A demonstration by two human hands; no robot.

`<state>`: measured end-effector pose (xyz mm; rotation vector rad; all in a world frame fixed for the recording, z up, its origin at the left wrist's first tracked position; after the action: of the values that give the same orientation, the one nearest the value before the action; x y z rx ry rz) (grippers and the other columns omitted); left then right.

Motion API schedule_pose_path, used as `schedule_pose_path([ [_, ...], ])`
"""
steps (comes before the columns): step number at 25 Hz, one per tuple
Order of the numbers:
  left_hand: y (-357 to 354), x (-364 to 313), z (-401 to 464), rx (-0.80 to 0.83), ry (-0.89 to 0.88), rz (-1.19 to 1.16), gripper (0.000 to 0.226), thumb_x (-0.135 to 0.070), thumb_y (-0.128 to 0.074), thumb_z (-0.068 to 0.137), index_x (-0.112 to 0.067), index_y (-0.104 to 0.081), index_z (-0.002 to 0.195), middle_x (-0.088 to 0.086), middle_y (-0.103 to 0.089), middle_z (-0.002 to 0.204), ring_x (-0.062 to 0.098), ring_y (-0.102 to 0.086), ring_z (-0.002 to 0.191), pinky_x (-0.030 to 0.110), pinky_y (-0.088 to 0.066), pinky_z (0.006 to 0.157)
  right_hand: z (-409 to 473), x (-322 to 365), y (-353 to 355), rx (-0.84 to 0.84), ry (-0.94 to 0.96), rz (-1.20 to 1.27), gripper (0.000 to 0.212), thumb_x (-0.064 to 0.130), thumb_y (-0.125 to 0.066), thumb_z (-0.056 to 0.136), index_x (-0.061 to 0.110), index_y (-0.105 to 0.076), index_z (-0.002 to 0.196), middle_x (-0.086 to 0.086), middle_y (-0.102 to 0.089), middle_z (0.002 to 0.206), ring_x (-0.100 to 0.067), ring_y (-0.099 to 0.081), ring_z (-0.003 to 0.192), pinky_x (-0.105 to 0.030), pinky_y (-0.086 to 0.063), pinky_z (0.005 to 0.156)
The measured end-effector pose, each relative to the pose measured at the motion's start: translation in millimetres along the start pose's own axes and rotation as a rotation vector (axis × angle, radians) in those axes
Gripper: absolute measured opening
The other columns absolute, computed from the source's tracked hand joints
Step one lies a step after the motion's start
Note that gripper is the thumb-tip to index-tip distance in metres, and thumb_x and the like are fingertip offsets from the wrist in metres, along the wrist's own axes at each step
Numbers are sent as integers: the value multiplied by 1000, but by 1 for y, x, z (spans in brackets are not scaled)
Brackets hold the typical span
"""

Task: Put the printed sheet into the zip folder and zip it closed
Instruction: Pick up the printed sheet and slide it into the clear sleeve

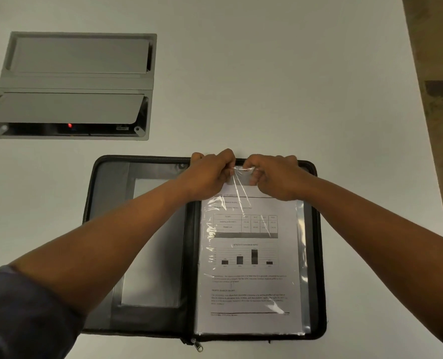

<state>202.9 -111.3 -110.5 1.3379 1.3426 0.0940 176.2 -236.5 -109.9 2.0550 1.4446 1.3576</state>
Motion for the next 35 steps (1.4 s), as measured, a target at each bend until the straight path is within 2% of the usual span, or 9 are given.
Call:
schedule_pose_path([
  [1, 4, -1, -5, -82, -31, 12, 13, -15, -54, 98, -25, -49, 106, -8, -66, 92, 19, -60, 89, 44, -34, 98, -3, -4, 5, -86, 10, -53, 43, 11, -56, 89, 41, -51, 120, 21, -64, 84, -8, -58, 89, -33, -16, 86],
  [3, 9, -2, -24, -255, -86, 90, 36, -24, -65, 94, -18, -53, 128, 2, -62, 123, 25, -54, 113, 46, -38, 102, -12, -14, 16, -259, 21, -103, 36, 22, -61, 91, 40, -52, 120, 21, -60, 79, -8, -56, 82, -30, -13, 82],
  [5, 4, 0, -48, -346, -98, 166, 55, -34, -65, 94, -14, -48, 142, 9, -46, 149, 31, -39, 138, 45, -29, 110, -24, -25, 22, -403, 7, -109, 35, 23, -66, 90, 35, -55, 121, 19, -63, 82, -10, -54, 85, -31, -13, 80],
  [9, -32, 19, -87, -227, 38, 293, 70, -59, -42, 100, -26, -24, 159, 5, -6, 170, 26, 0, 156, 49, -10, 119, -55, -33, 19, -639, -36, -205, 34, 10, -58, 92, 22, -62, 124, 0, -64, 122, -27, -52, 116, -37, -23, 88],
  [13, -58, 27, -129, -217, 161, 241, 81, -71, -30, 98, -31, 0, 161, 1, 14, 169, 21, 12, 155, 48, 0, 121, -84, -10, -45, -461, 2, -323, 53, 49, -38, 99, 27, -39, 148, -2, -29, 161, -28, -19, 149, -54, -22, 110],
  [18, -96, 17, -179, -107, 151, 280, 95, -83, -35, 88, -35, 5, 160, -2, 14, 169, 23, 15, 155, 54, -1, 122, -131, -19, -120, -280, -8, -396, 82, 78, -26, 91, 36, -4, 158, 0, 6, 168, -31, 11, 153, -66, -9, 115],
  [23, -118, 3, -214, -1, 108, 356, 108, -94, -33, 77, -38, 10, 158, 0, 20, 168, 26, 21, 153, 54, 8, 121, -161, -42, -131, -263, -37, -446, 82, 79, -23, 91, 37, 2, 157, 0, 12, 167, -28, 11, 153, -68, -13, 114],
  [29, -129, 1, -233, 55, 188, 425, 111, -100, -26, 71, -42, 24, 153, -6, 30, 164, 27, 34, 148, 59, 19, 116, -186, -53, -130, -351, -183, -402, 75, 73, -19, 96, 35, -2, 158, -1, 9, 168, -31, 7, 153, -66, -15, 114],
  [35, -134, 3, -232, 34, 170, 394, 109, -99, -24, 73, -42, 24, 153, -7, 37, 161, 27, 39, 145, 60, 25, 112, -207, -48, -173, -325, -148, -385, 89, 86, -27, 84, 42, -1, 156, 0, 10, 168, -34, 12, 152, -67, -5, 114],
])
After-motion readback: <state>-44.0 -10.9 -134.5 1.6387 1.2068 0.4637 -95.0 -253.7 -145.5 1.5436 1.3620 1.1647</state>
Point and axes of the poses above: each hand's wrist, its own z-axis towards the middle knuckle, its own y-axis out of the back of the hand, x = y × z, the point moved 10 cm from there along z, towards the middle knuckle
